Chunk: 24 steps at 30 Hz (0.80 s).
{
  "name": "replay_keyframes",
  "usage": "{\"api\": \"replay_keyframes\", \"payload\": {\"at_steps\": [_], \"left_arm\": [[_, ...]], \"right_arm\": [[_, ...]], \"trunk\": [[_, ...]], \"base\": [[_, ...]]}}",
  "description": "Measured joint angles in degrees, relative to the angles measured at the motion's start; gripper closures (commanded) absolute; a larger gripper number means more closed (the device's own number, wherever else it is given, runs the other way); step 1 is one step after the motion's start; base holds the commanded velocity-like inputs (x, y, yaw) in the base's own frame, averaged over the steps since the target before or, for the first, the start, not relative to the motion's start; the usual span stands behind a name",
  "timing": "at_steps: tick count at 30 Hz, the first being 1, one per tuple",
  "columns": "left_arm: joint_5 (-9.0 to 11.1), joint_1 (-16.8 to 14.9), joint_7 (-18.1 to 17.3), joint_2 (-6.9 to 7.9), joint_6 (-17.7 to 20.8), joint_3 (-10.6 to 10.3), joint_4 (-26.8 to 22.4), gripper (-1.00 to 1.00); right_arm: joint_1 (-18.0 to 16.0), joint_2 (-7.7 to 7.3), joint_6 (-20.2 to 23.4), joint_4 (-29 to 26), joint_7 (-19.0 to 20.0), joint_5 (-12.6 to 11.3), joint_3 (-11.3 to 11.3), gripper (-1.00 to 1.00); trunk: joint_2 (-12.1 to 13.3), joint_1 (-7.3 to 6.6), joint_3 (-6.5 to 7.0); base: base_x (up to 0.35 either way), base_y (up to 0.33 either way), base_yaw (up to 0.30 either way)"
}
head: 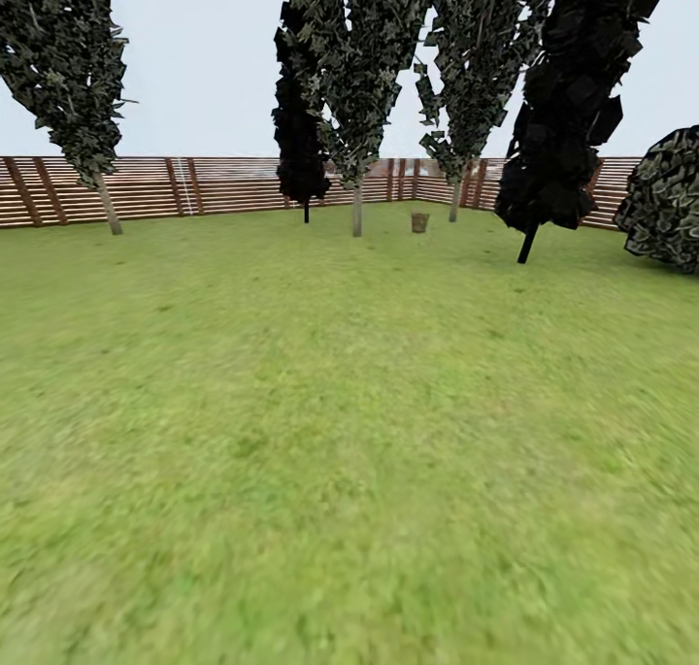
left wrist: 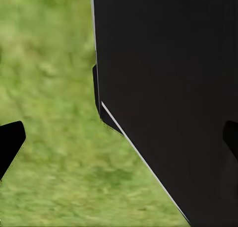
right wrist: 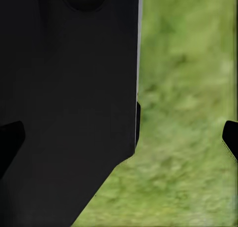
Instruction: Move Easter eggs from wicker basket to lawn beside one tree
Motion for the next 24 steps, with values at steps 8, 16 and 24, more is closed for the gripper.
{"api": "replay_keyframes", "payload": {"at_steps": [8, 16, 24], "left_arm": [[0.0, 0.0, 0.0, 0.0, 0.0, 0.0, 0.0, -1.0], [0.0, 0.0, 0.0, 0.0, 0.0, 0.0, 0.0, -1.0], [0.0, 0.0, 0.0, 0.0, 0.0, 0.0, 0.0, -1.0]], "right_arm": [[0.0, 0.0, 0.0, 0.0, 0.0, 0.0, 0.0, -1.0], [0.0, 0.0, 0.0, 0.0, 0.0, 0.0, 0.0, -1.0], [0.0, 0.0, 0.0, 0.0, 0.0, 0.0, 0.0, -1.0]], "trunk": [[0.0, 0.0, 0.0], [0.0, 0.0, 0.0], [0.0, 0.0, 0.0]], "base": [[0.33, 0.0, 0.0], [0.33, 0.0, 0.0], [0.33, 0.0, 0.0]]}}
